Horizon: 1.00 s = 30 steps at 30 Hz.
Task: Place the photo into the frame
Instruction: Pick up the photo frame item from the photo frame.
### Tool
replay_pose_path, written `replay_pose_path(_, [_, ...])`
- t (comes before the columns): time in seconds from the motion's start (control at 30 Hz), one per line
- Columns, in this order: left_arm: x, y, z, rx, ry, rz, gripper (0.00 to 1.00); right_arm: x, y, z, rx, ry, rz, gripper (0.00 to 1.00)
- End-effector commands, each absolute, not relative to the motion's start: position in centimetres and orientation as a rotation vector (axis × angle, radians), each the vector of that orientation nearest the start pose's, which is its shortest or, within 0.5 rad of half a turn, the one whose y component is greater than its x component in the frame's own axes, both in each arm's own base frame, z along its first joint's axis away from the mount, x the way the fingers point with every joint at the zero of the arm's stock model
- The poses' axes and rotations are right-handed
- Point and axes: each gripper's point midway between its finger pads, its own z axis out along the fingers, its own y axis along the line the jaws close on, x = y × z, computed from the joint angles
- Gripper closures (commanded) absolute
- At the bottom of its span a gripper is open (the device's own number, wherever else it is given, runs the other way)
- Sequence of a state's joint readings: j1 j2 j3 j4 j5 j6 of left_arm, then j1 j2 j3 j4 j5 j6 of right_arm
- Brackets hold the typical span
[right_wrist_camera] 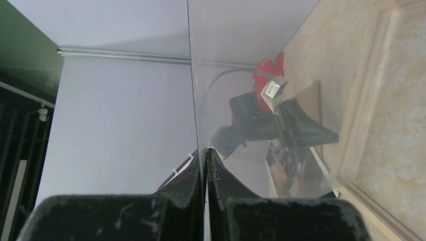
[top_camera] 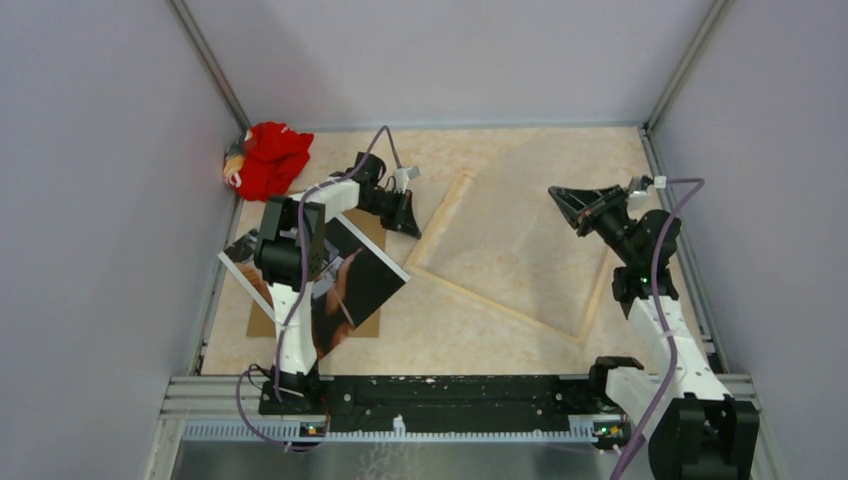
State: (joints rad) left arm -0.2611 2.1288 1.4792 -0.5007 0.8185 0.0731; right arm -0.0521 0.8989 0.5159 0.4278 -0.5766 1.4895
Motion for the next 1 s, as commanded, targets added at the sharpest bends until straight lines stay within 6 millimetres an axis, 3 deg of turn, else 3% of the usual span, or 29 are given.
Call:
replay_pose_path(0.0, [38.0, -22.6, 3.2, 0.666, 2.537, -1.092, 1.0, 30.8, 12.2, 35.0, 0.653, 1.437, 1.579, 1.0])
replay_pose_path(0.13, [38.0, -22.5, 3.3, 0.665, 2.535, -1.093, 1.0, 30.8, 12.3, 36.1, 0.633, 1.416, 1.586, 1.0])
replay_pose_path(0.37, [38.2, -22.4, 3.3, 0.634, 2.54, -1.113, 1.0, 30.1, 14.3, 38.1, 0.562, 1.397, 1.653, 1.0])
replay_pose_path(0.6, [38.6, -21.8, 3.1, 0.587, 2.552, -1.132, 1.0, 29.3, 16.3, 41.1, 0.448, 1.358, 1.719, 1.0])
replay_pose_path(0.8, [38.7, -21.5, 3.1, 0.569, 2.555, -1.135, 1.0, 28.2, 16.9, 43.3, 0.375, 1.298, 1.762, 1.0])
replay_pose_path(0.9, [38.8, -21.4, 3.2, 0.559, 2.556, -1.133, 1.0, 28.0, 17.1, 42.7, 0.366, 1.316, 1.774, 1.0])
replay_pose_path(0.97, [38.9, -21.2, 3.3, 0.548, 2.555, -1.128, 1.0, 27.9, 17.4, 41.0, 0.368, 1.368, 1.771, 1.0])
